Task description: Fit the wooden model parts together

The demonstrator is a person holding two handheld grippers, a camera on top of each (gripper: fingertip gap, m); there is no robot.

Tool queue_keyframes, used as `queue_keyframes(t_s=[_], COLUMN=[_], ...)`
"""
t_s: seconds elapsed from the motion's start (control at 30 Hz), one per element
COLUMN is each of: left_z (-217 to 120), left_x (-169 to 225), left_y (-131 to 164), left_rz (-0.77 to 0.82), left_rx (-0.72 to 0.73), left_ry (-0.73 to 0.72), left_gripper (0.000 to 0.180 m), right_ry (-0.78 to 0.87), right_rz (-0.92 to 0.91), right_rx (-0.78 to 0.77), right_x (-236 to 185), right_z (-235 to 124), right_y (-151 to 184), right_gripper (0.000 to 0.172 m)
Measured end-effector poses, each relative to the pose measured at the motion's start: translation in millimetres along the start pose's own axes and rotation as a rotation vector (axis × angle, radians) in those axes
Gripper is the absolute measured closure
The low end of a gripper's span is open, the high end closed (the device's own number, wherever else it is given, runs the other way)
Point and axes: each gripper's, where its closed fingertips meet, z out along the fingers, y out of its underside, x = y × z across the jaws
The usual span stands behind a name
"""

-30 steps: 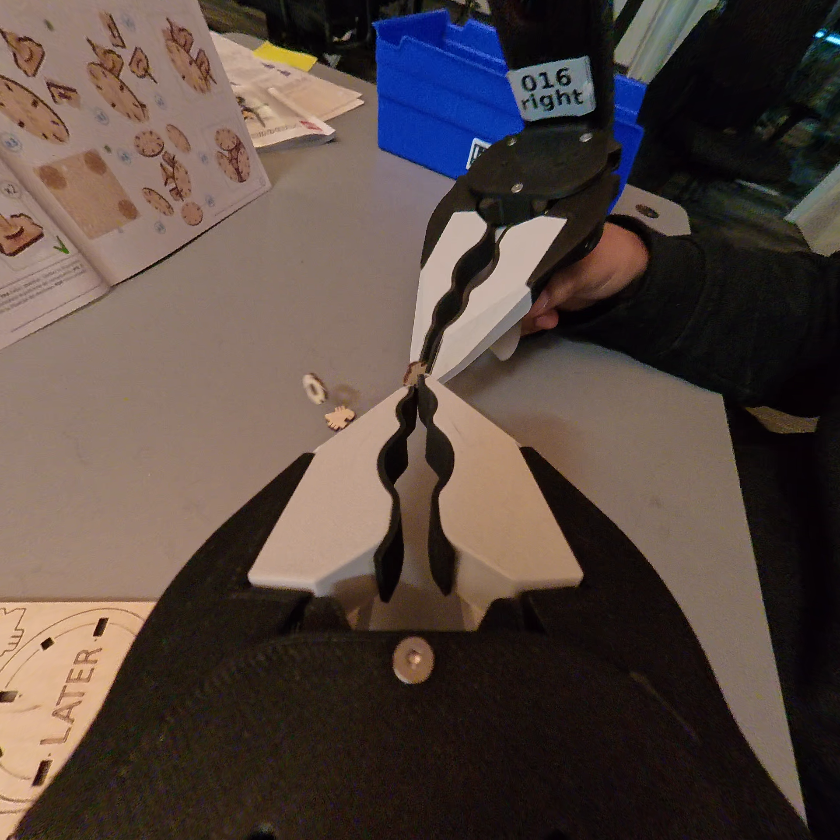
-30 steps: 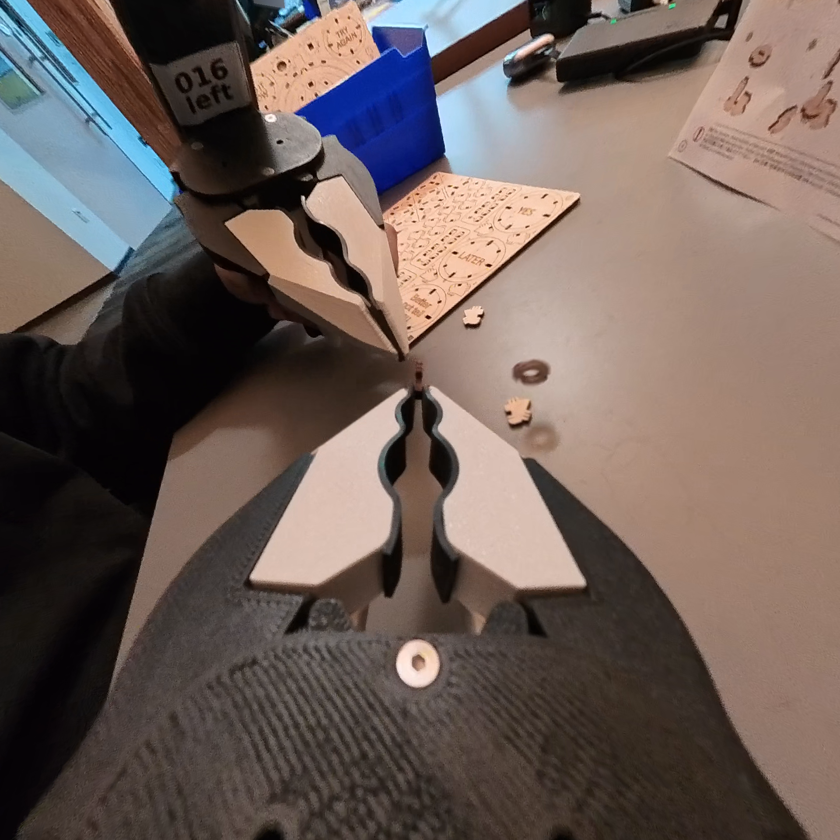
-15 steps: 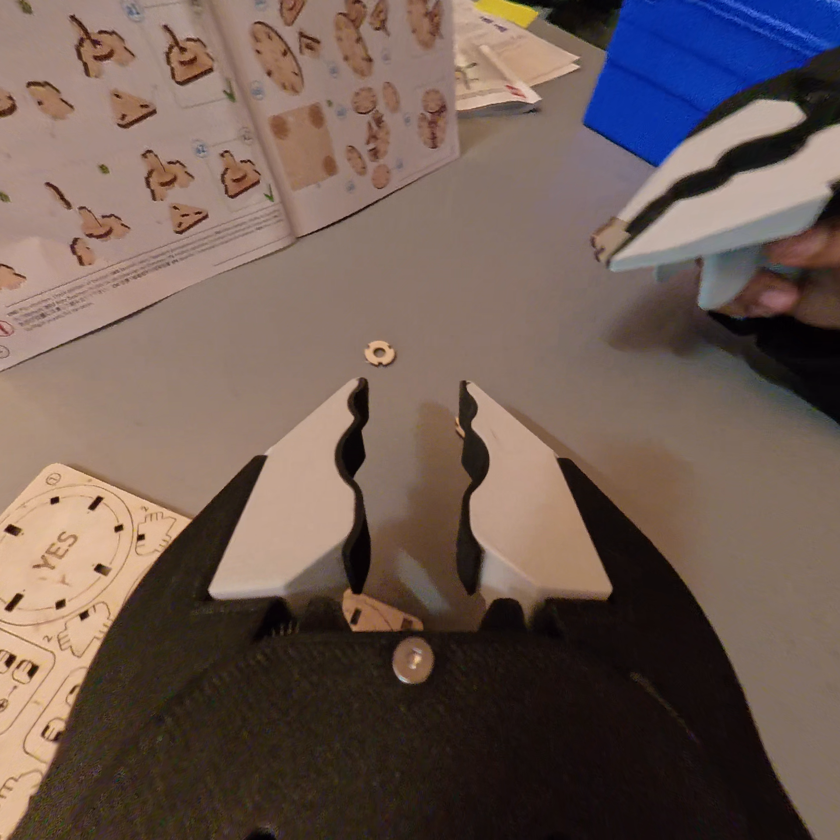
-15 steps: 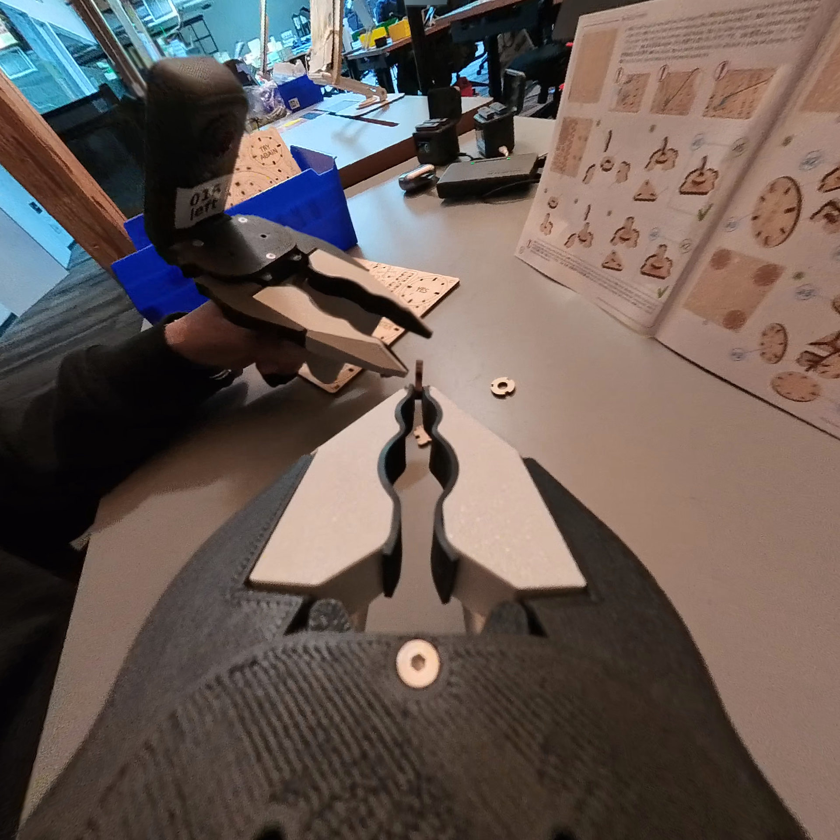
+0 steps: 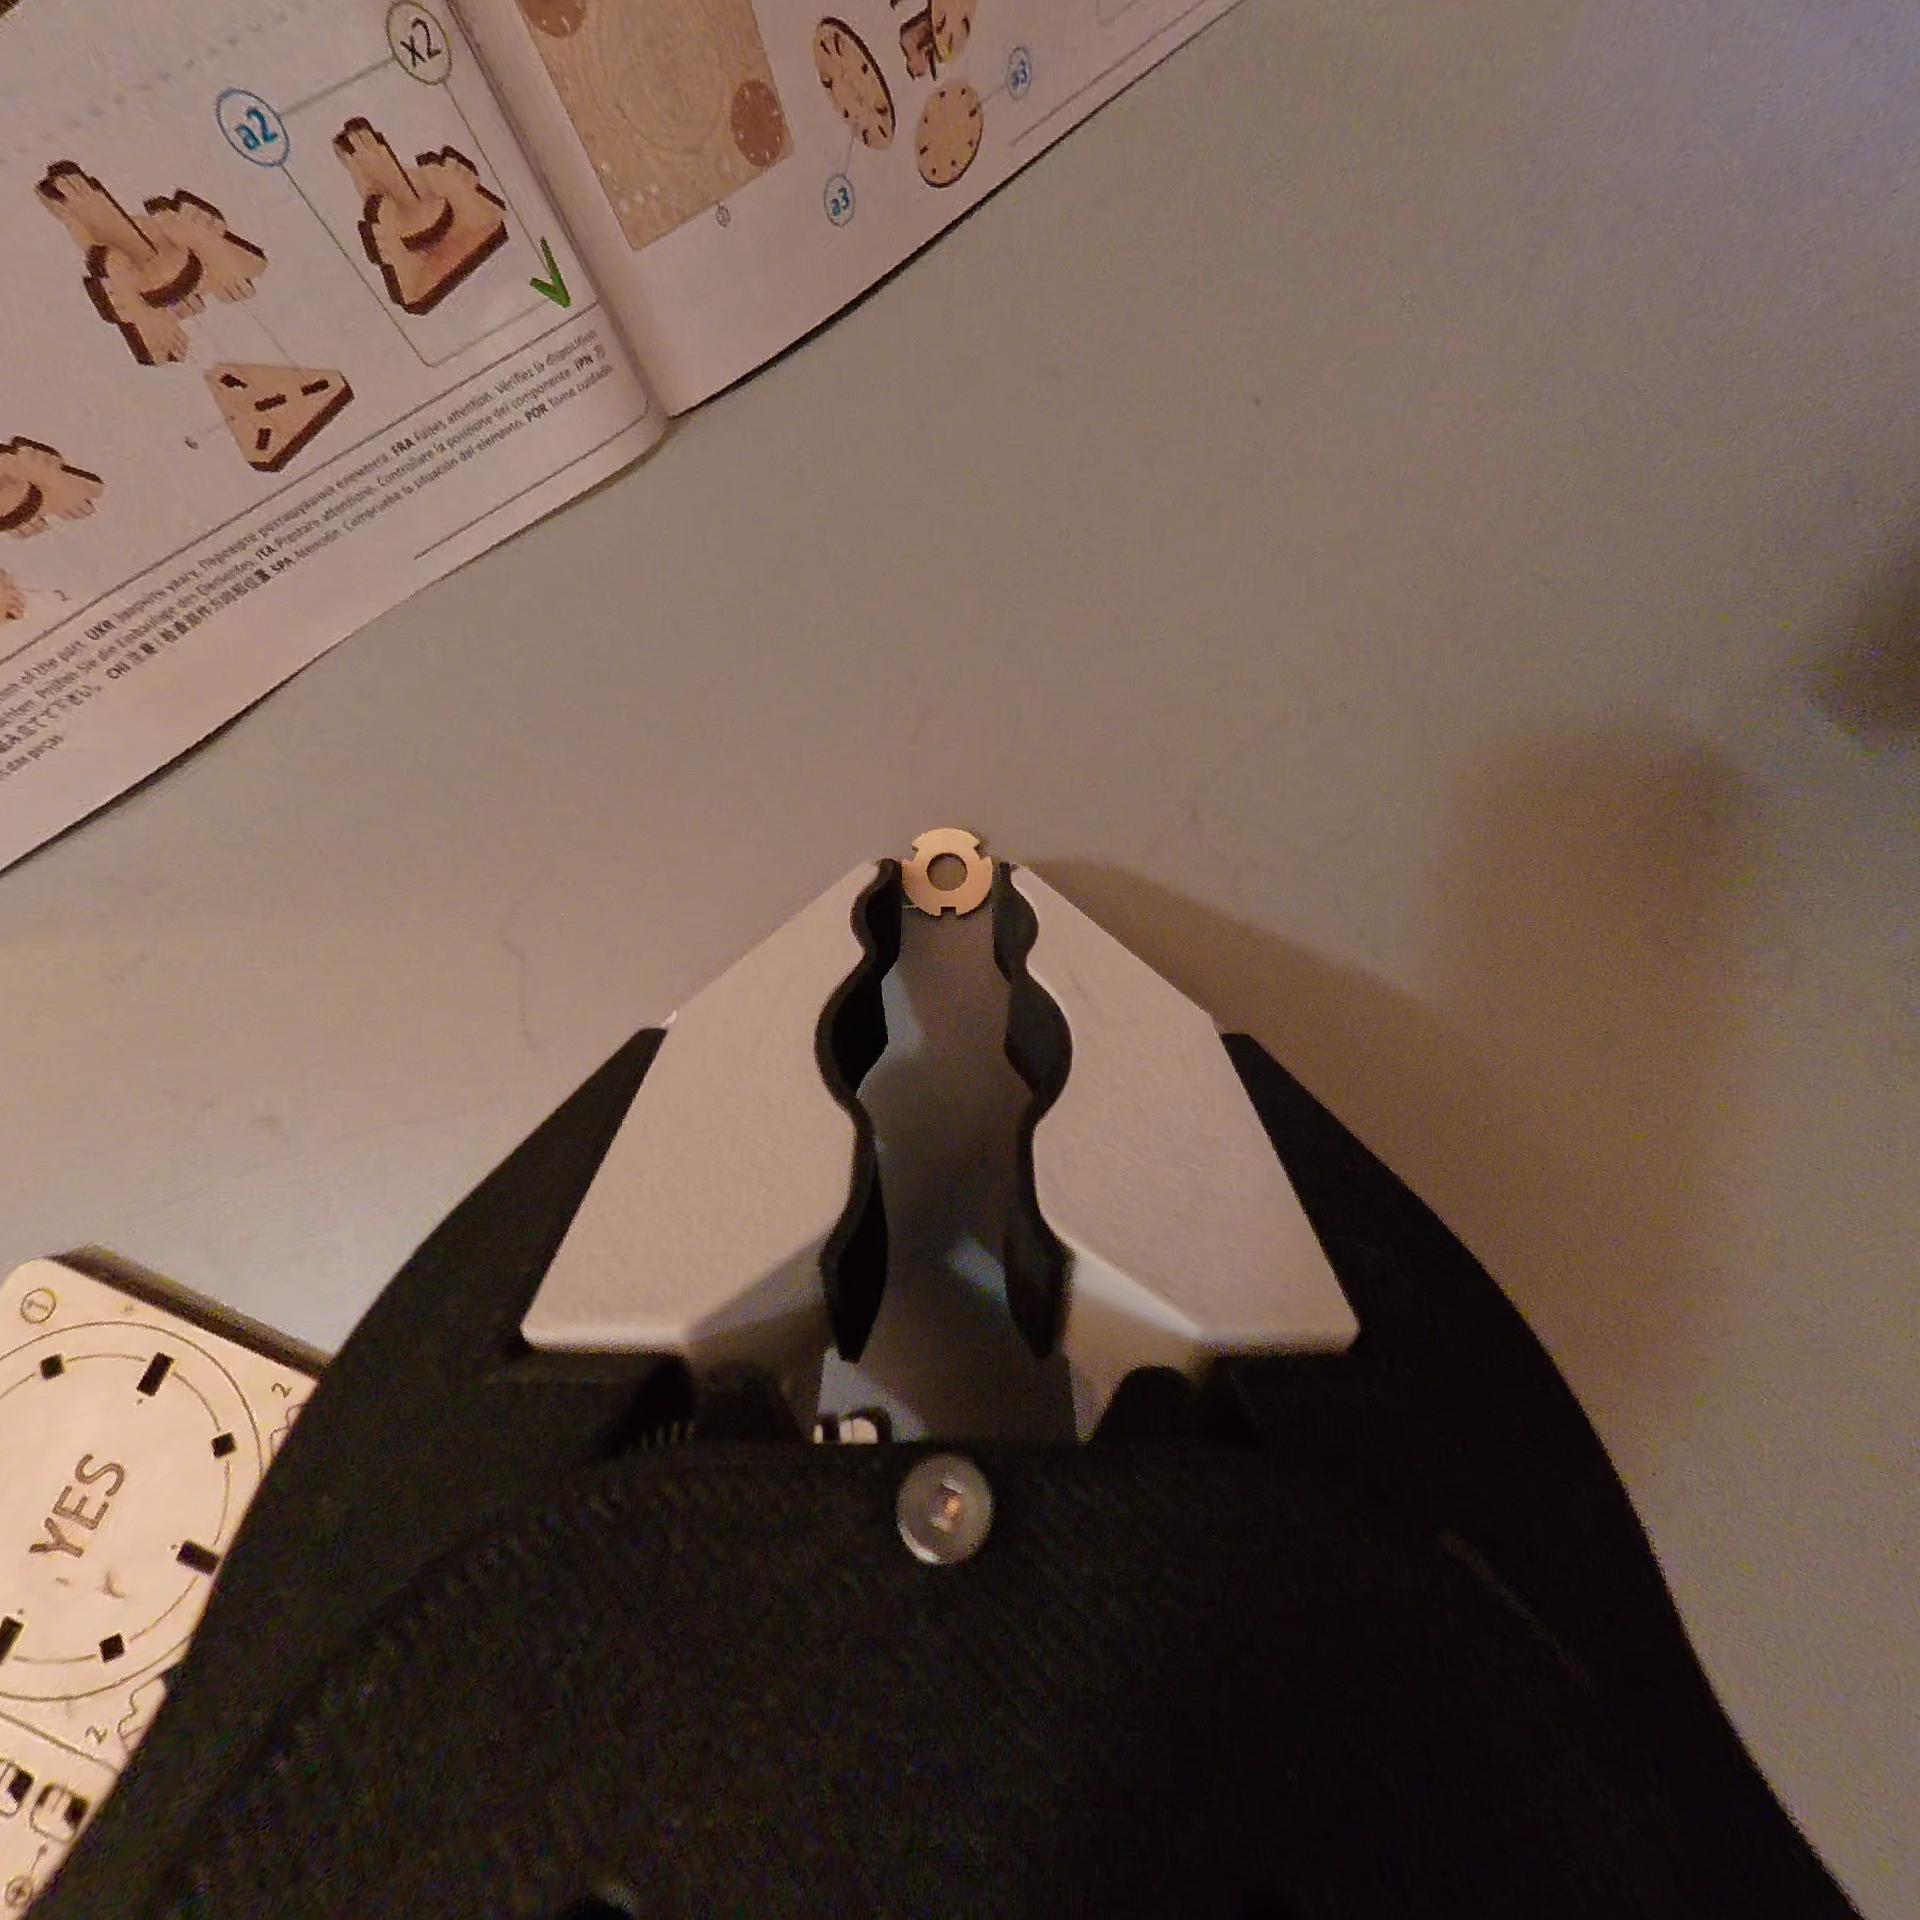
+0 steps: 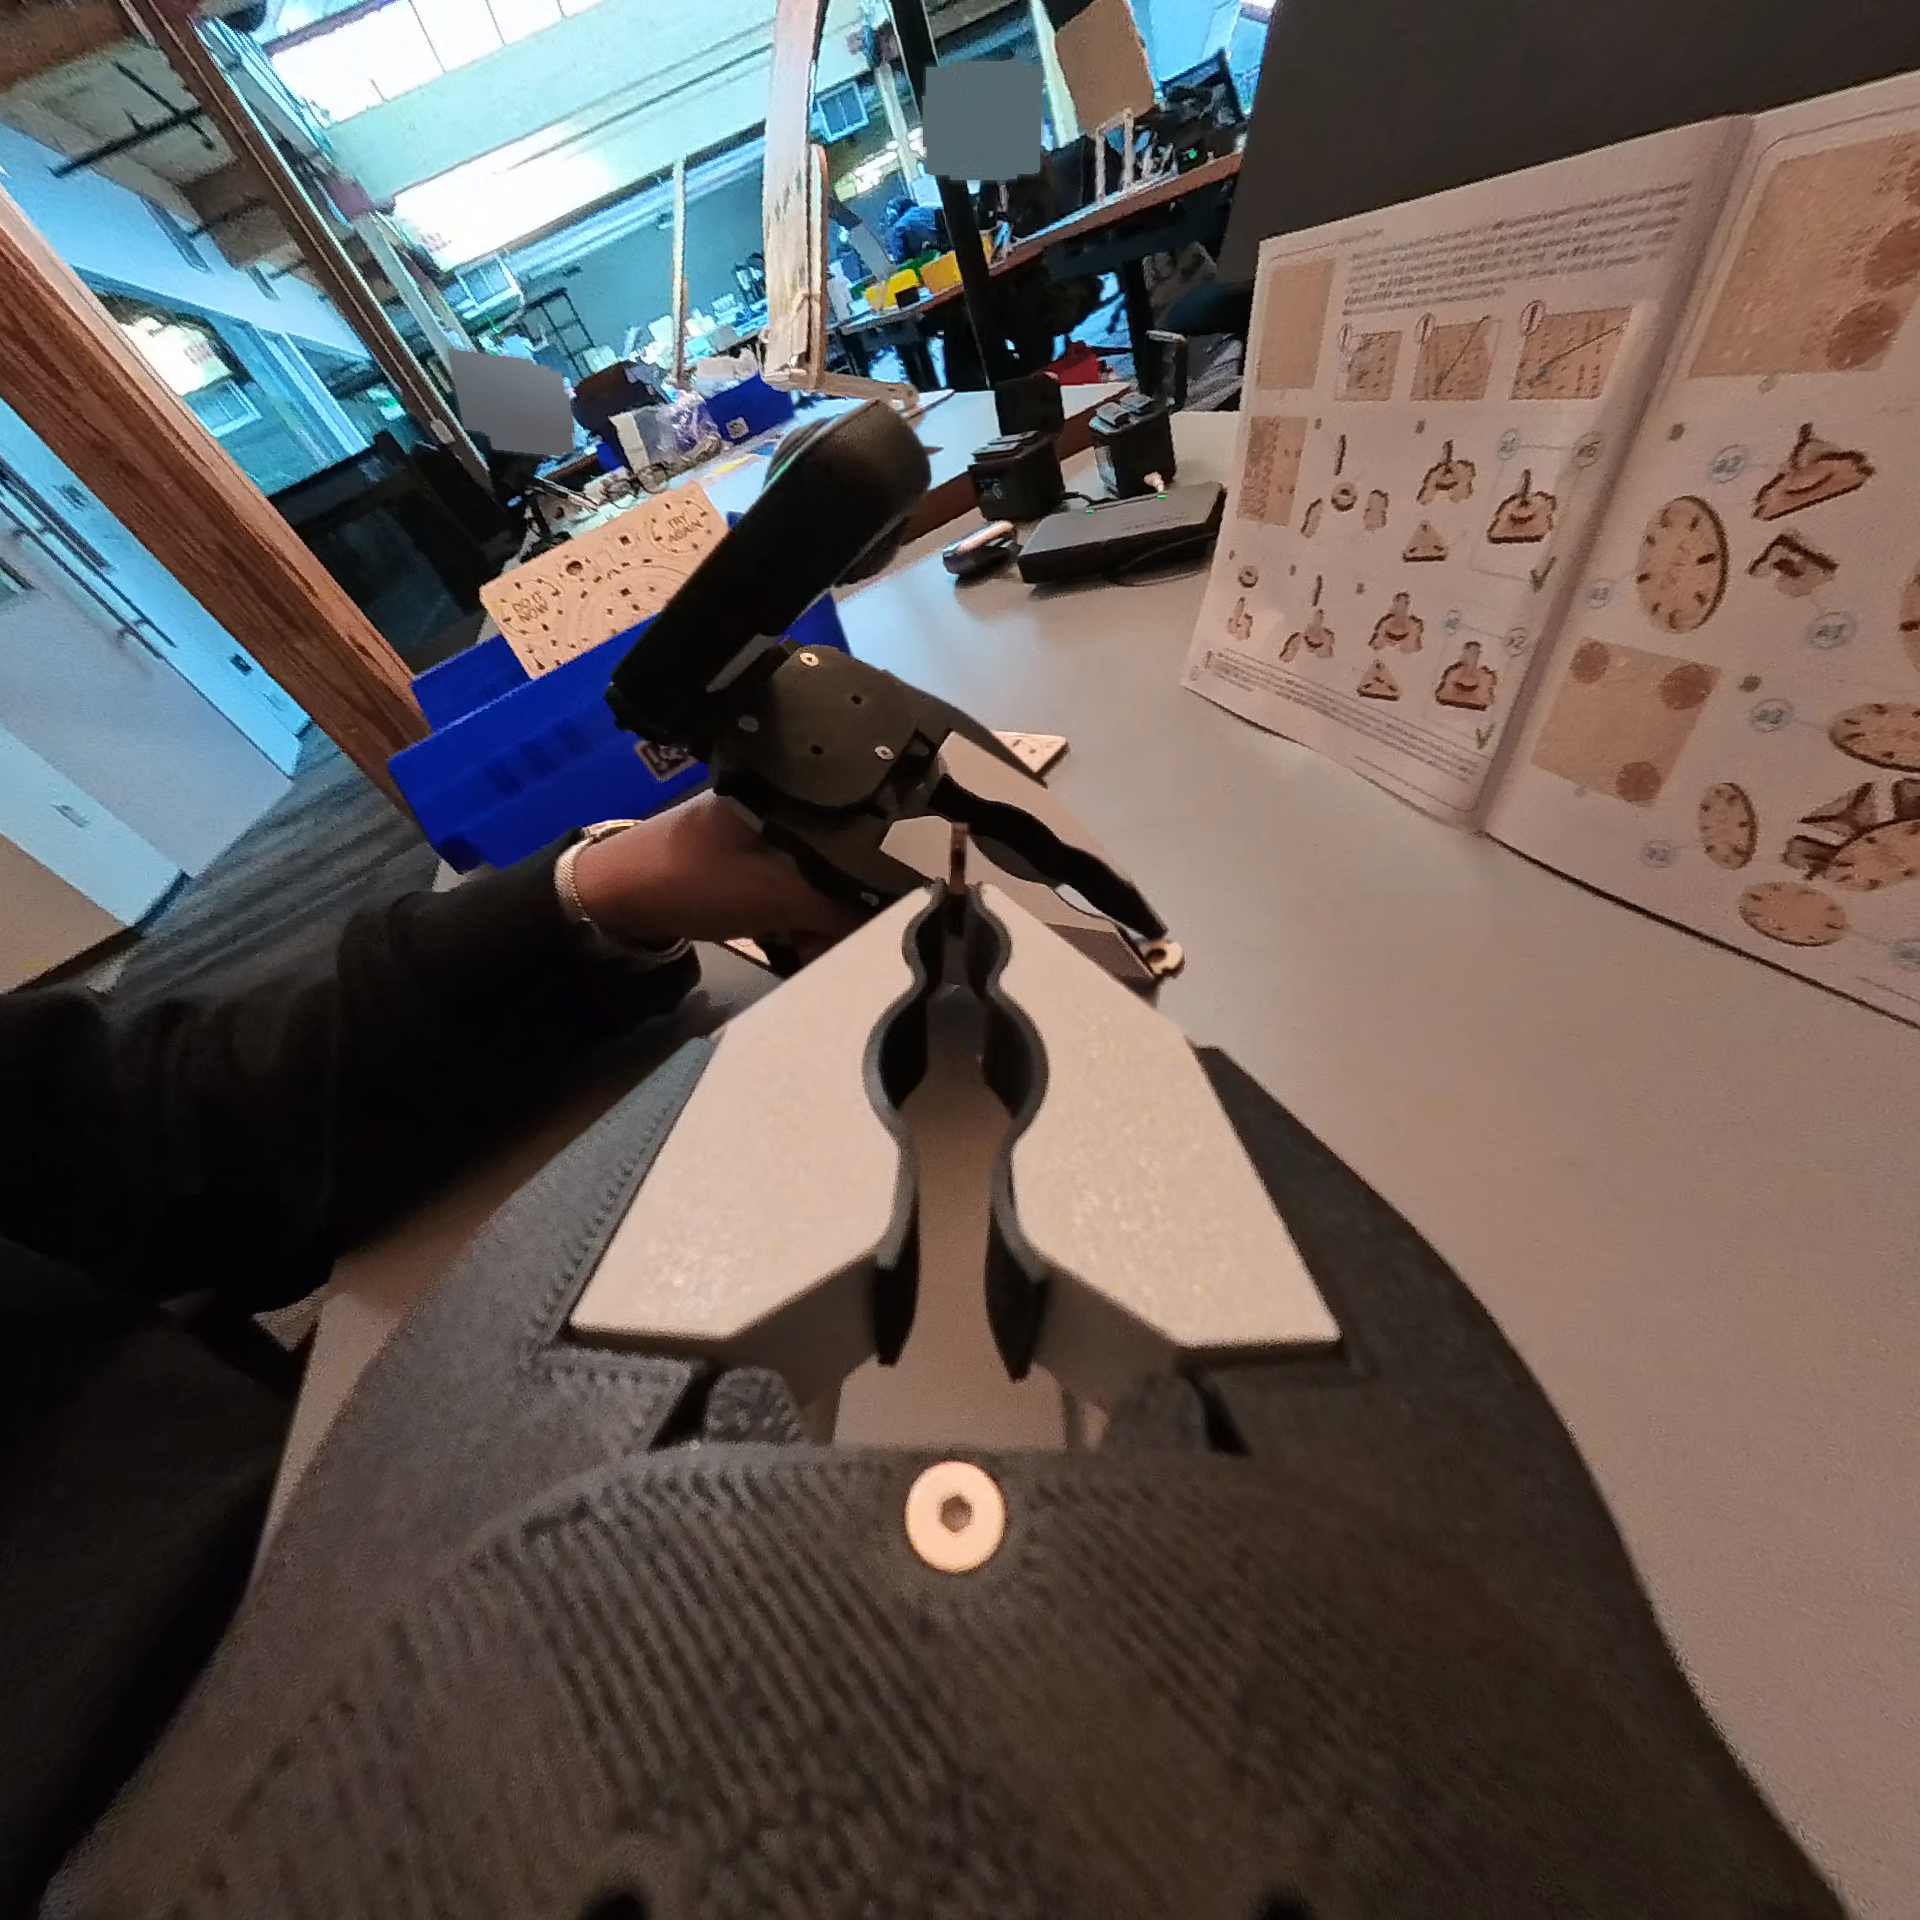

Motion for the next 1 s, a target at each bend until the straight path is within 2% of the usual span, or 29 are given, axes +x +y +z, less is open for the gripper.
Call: queue_keyframes(t_s=[0.07,0.17,0.3,0.43,0.67,1.0], left_z=[-3,-20,-56,-67,-64,-62], left_x=[8,31,66,82,95,93], left_y=[2,-5,-25,-29,-22,-23], left_rz=[0.006,0.013,-0.03,-0.073,0.002,-0.029], left_rx=[0.0,0.08,0.25,0.31,0.279,0.285], left_ry=[0.043,0.131,0.308,0.462,0.482,0.492], left_gripper=[0.164,0.164,0.164,0.164,0.164,0.164], right_ry=[-0.018,0.002,0.047,0.057,0.005,0.002], right_rz=[0.018,-0.008,-0.103,-0.214,-0.231,-0.207], right_rx=[-0.01,-0.057,-0.168,-0.198,-0.18,-0.218], right_x=[-2,2,8,2,-9,-2], right_z=[2,5,5,5,5,3], right_y=[3,13,37,44,44,52], right_gripper=[0.172,0.171,0.172,0.172,0.172,0.172])
